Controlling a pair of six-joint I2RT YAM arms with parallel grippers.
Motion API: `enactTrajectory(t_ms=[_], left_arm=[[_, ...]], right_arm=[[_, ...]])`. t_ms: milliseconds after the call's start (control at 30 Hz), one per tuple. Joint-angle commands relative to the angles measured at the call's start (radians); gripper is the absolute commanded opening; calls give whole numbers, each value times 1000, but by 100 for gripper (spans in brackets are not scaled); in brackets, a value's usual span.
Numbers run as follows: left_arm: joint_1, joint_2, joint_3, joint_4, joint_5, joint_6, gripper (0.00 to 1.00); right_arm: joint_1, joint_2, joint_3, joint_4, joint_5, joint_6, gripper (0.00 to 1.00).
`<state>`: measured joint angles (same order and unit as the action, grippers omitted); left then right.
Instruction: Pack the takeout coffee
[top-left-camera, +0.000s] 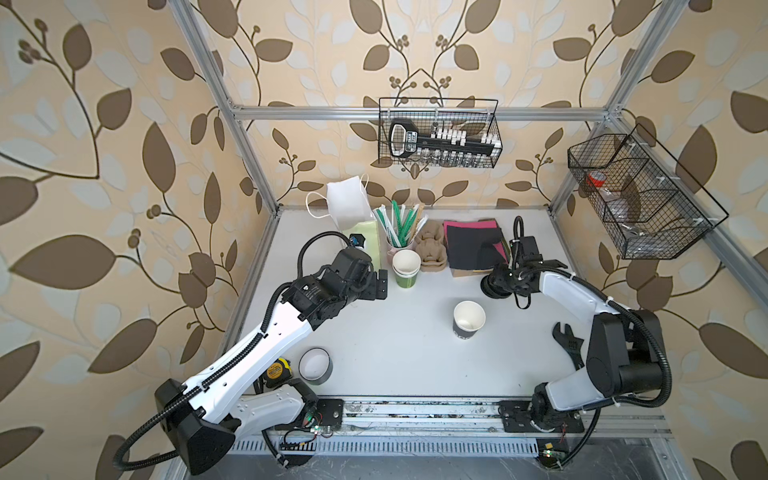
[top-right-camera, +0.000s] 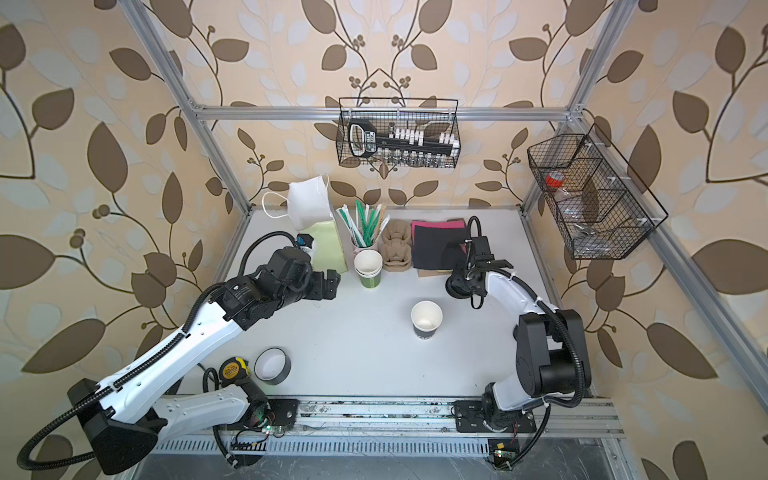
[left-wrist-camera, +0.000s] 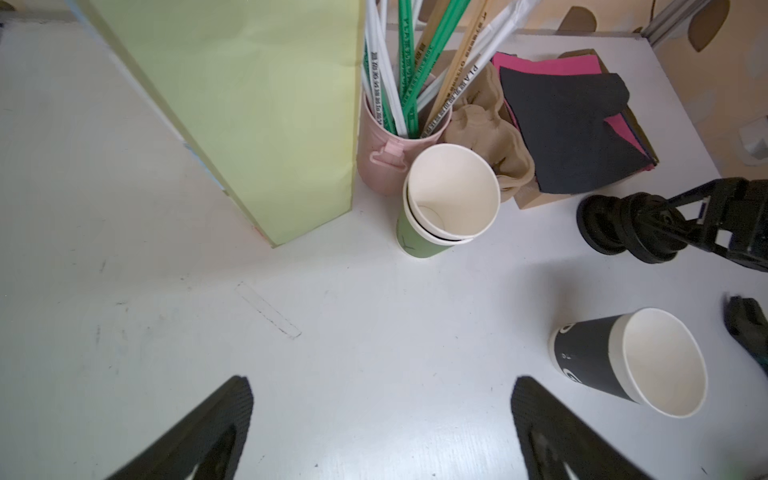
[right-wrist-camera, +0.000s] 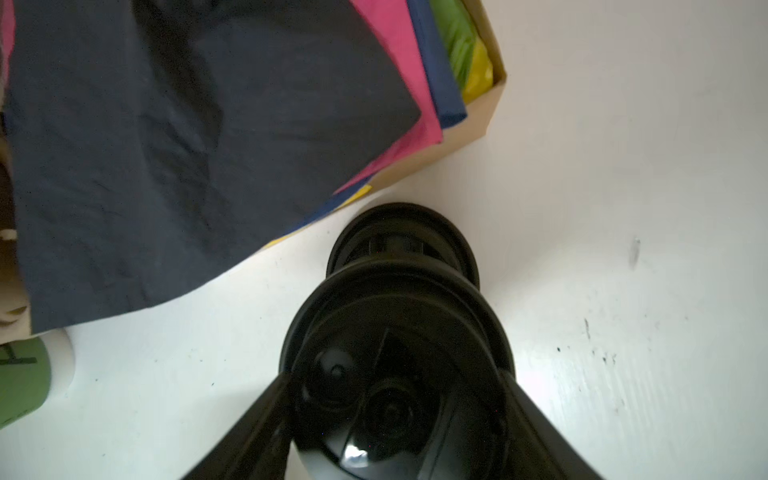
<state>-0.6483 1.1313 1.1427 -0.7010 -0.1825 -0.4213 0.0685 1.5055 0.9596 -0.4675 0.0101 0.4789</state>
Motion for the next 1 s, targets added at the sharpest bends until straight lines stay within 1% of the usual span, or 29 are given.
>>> enactTrajectory(t_ms=[0, 100, 200, 400, 600, 667, 800, 967], left_arm=[[-3, 46, 128, 29, 140, -101, 99], [-4, 150, 211, 63, 251, -186, 99], [-9, 283, 321, 88, 335, -267, 99], [-39, 569, 633, 93, 406, -377, 99], [-111, 827, 974, 22, 399, -415, 99], [-125, 888, 1022, 31, 399, -427, 99], [-142, 1009, 1085, 74, 446, -514, 99], [-170, 1125, 1141, 147, 494, -599, 99]], right_arm=[[-14, -41, -46, 77, -111, 21, 61], [-20, -81, -82, 121, -122, 33, 61], [-28, -123, -111, 157, -130, 51, 61], [-60, -195, -182, 245, -191, 85, 61], [-68, -258, -236, 307, -229, 97, 61], [-70, -290, -260, 325, -231, 101, 61], [-74, -344, -301, 359, -226, 107, 61], [-75, -345, -324, 381, -261, 110, 61]])
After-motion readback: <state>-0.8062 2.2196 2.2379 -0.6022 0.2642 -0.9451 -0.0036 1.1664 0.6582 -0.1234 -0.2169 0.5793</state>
